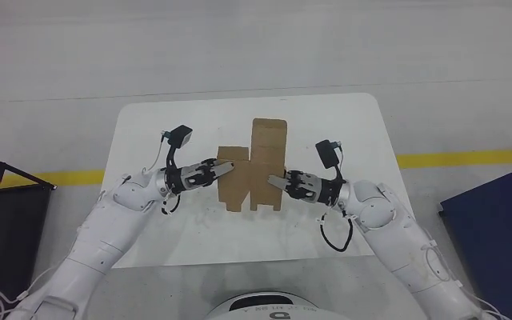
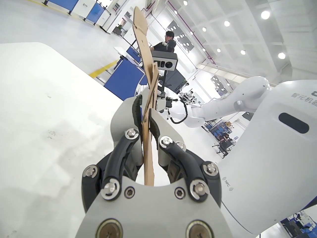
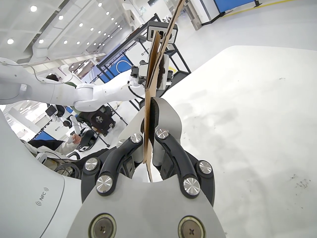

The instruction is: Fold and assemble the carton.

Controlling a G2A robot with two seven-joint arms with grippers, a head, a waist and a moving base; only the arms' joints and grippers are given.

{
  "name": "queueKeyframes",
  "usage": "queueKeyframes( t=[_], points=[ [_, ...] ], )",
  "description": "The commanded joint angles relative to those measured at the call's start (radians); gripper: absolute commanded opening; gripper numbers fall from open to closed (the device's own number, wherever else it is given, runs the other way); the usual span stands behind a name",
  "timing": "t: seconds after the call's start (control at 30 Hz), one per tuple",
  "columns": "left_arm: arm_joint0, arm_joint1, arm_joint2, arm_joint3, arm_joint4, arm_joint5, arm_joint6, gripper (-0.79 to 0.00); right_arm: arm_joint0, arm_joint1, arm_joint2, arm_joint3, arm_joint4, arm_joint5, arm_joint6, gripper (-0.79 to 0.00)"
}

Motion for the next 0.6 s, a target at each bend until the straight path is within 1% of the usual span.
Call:
queueKeyframes(
  t=[0.0, 0.03, 0.13, 0.23, 0.37, 0.47, 0.57],
  points=[
    [0.001, 0.003, 0.007, 0.0, -0.019, 0.0, 0.0, -0.785, 0.0, 0.0, 0.0, 0.001, 0.0, 0.008, -0.003, -0.172],
    [0.001, 0.004, 0.01, 0.001, -0.03, 0.0, 0.0, -0.785, 0.0, 0.001, 0.001, 0.001, 0.0, 0.013, -0.005, 0.0],
    [0.009, 0.004, 0.016, 0.019, -0.099, 0.0, 0.0, -0.785, 0.0, 0.001, 0.002, -0.002, 0.006, 0.027, -0.015, 0.0],
    [0.022, -0.004, 0.037, 0.059, -0.23, 0.0, 0.0, -0.785, -0.003, 0.002, 0.009, -0.005, 0.017, 0.032, -0.029, 0.0],
    [0.001, -0.02, 0.087, 0.153, -0.35, 0.005, -0.005, -0.785, -0.008, 0.004, 0.02, -0.008, 0.031, 0.039, -0.043, 0.0],
    [-0.021, -0.033, 0.107, 0.212, -0.456, 0.023, -0.023, -0.785, -0.012, 0.004, 0.035, -0.008, 0.028, 0.063, -0.068, 0.0],
    [-0.04, -0.047, 0.109, 0.261, -0.536, 0.037, -0.031, -0.785, -0.018, 0.005, 0.059, -0.021, -0.036, 0.112, -0.107, 0.0]
  ],
)
